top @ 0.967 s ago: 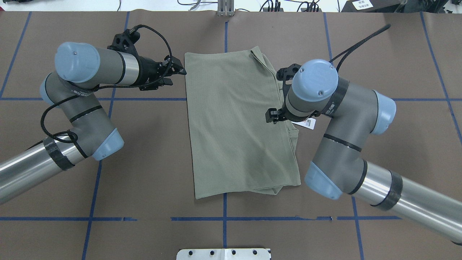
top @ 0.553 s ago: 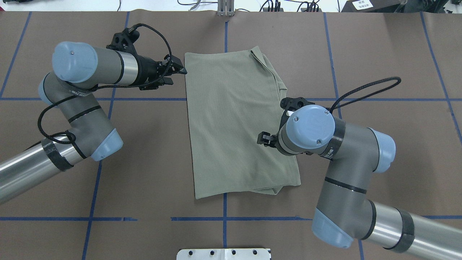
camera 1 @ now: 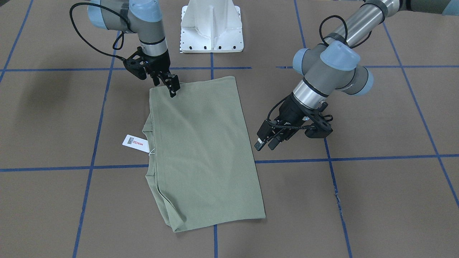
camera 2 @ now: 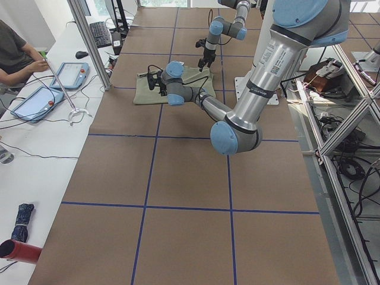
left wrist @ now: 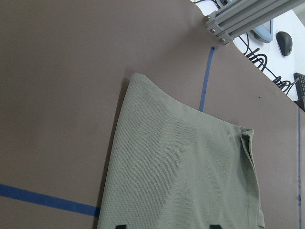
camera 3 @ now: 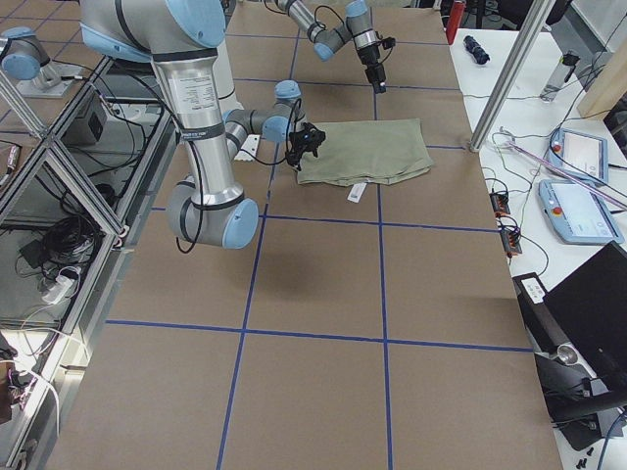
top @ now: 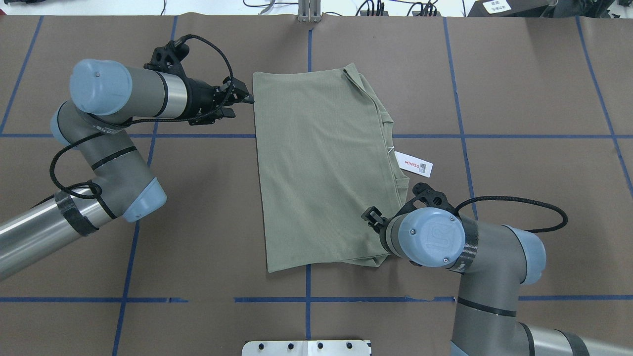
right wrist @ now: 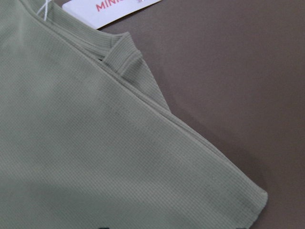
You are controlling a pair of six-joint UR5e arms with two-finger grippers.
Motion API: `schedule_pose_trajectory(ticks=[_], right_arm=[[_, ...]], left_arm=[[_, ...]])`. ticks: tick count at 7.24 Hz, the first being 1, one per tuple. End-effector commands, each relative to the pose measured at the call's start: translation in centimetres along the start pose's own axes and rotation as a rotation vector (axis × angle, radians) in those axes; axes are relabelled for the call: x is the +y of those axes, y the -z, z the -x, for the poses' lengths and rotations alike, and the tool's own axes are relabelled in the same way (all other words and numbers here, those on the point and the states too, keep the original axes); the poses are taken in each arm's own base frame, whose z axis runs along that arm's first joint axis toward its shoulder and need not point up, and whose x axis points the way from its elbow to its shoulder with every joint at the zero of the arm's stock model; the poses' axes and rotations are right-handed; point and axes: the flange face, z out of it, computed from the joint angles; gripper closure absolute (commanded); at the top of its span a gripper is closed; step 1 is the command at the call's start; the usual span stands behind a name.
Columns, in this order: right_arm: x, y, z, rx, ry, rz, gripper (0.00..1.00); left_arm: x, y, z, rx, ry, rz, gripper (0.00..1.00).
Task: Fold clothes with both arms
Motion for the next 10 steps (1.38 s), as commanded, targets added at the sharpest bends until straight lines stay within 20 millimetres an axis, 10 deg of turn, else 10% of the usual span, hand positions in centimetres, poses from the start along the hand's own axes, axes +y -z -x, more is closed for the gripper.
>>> schedule_pose_trajectory(ticks=[1, 8, 9, 10], right_arm=[[-0.2, -0.3, -0.4, 0.004, -0.003, -0.004, 0.11], [-0.2, -2.2, -1.1, 0.046, 0.012, -0.013, 0.20], [-0.6, -2.5, -1.7, 0.055, 0.011, -0.020, 0.36], [-0.8, -2.6, -2.1, 0.059, 0.011, -0.021, 0.87]], left_arm=[[0.0, 0.0, 0.0, -0.001, -0.001, 0.000, 0.34], [0.0, -0.1, 0.1, -0.002, 0.000, 0.000, 0.34], [0.0, -0.1, 0.1, -0.002, 0.000, 0.000, 0.34], [0.0, 0.0, 0.0, -0.001, 0.001, 0.000, 0.34]])
